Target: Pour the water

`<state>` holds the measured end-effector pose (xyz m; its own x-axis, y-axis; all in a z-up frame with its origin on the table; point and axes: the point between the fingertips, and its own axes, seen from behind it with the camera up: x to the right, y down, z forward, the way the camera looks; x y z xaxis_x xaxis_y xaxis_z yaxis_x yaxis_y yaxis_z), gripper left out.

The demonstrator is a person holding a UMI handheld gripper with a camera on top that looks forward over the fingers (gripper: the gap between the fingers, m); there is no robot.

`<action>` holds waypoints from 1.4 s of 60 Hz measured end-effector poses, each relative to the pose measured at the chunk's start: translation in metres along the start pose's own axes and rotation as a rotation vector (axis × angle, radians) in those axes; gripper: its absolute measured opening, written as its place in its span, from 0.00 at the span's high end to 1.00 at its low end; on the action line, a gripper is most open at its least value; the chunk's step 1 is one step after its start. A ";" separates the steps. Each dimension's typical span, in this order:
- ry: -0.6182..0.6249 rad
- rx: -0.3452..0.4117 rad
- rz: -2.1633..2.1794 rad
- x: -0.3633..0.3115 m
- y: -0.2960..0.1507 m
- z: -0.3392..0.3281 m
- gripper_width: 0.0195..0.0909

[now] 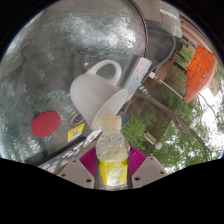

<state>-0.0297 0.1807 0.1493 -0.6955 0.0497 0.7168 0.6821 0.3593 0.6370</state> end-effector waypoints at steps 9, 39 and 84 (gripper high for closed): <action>0.013 -0.003 0.019 0.003 0.002 0.006 0.75; 0.190 0.101 2.283 0.005 0.036 -0.006 0.75; -0.016 -0.043 2.365 -0.086 0.000 -0.038 0.12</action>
<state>0.0385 0.1411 0.0979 0.9797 0.1918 -0.0575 0.0057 -0.3138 -0.9495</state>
